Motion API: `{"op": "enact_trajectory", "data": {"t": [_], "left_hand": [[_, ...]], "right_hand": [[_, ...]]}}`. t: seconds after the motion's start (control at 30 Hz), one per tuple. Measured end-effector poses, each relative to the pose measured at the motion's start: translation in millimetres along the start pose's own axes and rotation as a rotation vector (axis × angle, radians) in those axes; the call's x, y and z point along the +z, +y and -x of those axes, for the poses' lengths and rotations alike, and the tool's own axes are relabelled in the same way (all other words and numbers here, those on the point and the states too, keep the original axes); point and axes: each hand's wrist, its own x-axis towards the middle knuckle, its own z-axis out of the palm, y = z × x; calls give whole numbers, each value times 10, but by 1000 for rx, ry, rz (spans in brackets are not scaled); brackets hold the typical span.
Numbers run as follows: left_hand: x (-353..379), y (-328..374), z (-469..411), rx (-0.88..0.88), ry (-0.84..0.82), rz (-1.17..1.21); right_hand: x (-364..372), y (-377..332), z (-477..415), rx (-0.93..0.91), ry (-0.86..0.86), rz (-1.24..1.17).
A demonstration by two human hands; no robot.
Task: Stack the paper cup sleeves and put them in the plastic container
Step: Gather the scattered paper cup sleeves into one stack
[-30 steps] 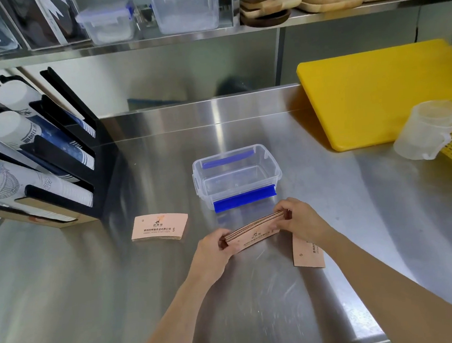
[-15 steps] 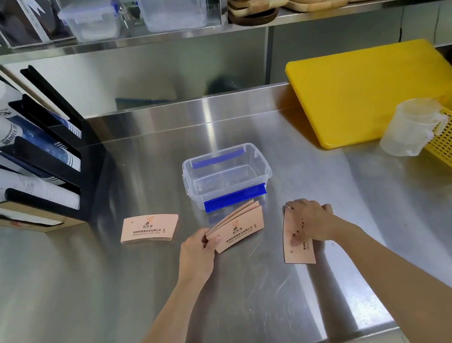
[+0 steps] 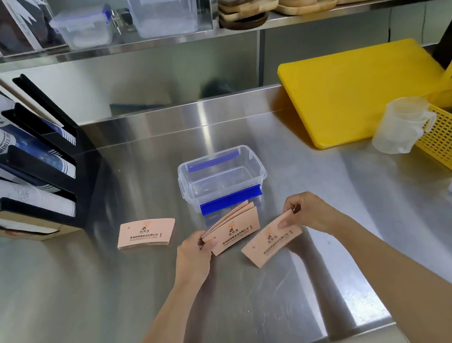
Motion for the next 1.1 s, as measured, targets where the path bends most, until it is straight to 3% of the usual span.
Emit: {"op": "enact_trajectory", "data": {"t": [0.27,0.67,0.9,1.1], "left_hand": [[-11,33,-29,37,-67,-17],[-32,7,-71,77,-282,-116],[64,18,-50,2,-201,26],[114,-23,-12,-60,-103,267]], "right_hand": [[252,-85,1,-77,98,7],[360,-129,15,-172,-106,-16],[350,-134,24,-212,28,17],[437,-60,81,-166,84,-148]]}}
